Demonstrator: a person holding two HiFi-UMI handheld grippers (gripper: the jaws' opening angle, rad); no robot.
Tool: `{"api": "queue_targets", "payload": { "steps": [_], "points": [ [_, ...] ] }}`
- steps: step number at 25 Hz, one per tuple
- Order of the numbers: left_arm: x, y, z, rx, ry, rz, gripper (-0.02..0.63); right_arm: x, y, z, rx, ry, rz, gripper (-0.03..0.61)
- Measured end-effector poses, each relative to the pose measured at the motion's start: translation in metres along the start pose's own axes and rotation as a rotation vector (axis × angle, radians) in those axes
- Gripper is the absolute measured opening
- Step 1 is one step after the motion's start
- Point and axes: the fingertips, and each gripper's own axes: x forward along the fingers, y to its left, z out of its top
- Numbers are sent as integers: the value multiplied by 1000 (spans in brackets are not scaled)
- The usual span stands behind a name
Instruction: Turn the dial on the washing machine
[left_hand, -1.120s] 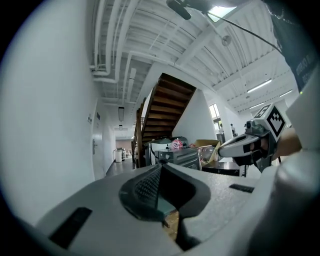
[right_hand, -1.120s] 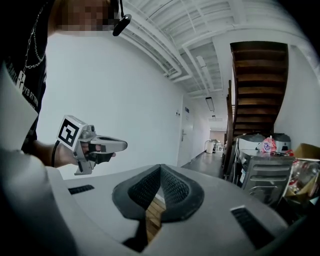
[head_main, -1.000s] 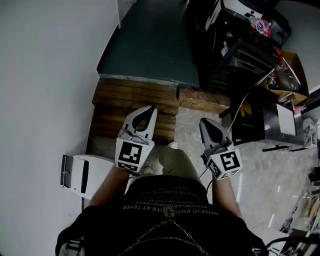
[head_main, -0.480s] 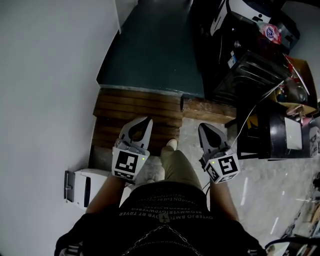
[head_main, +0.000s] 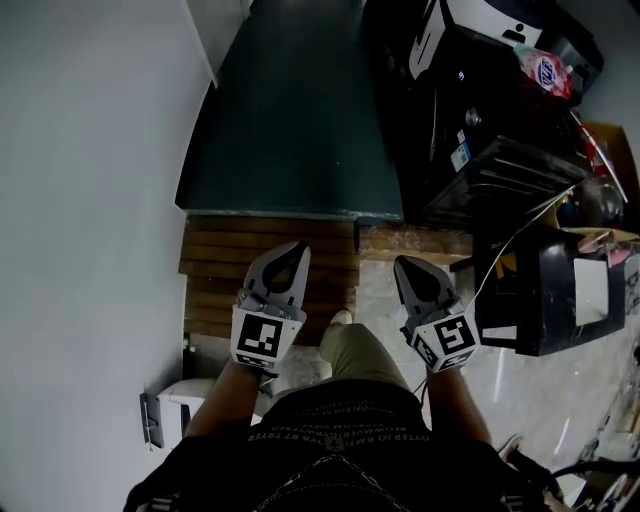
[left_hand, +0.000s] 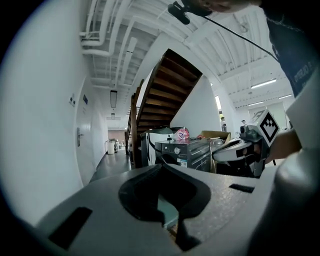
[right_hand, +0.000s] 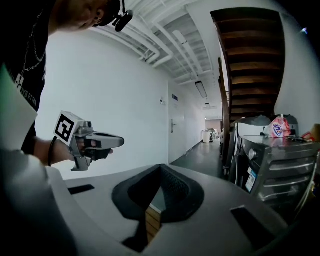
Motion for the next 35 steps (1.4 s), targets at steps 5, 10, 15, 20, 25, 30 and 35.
{"api": "queue_targets", "payload": {
  "steps": [5,10,15,20,25,30,35],
  "points": [
    [94,29,14,-35,41,-10,-2,60,-73,15,12,42,18,-3],
    [137,51,33,-28,83,-1,-2,94,-126,36,44,59,19,-3],
    [147,95,44,-78,132,50,-2,124,-138,70,52,45,44,-3],
    [176,137,52,-88,127,40,-2,172,-137,88,58,49,63,-3],
    [231,192,59,-64,116,-8,-2,236,-159,117,55,28,12,-3],
    [279,259,77,-22,93,-37,-2,299,-183,148,31,25,-48,-3],
    [311,318,106,-15,73,-94,-2,359,-196,192,55,22,-100,-3]
  ]
}}
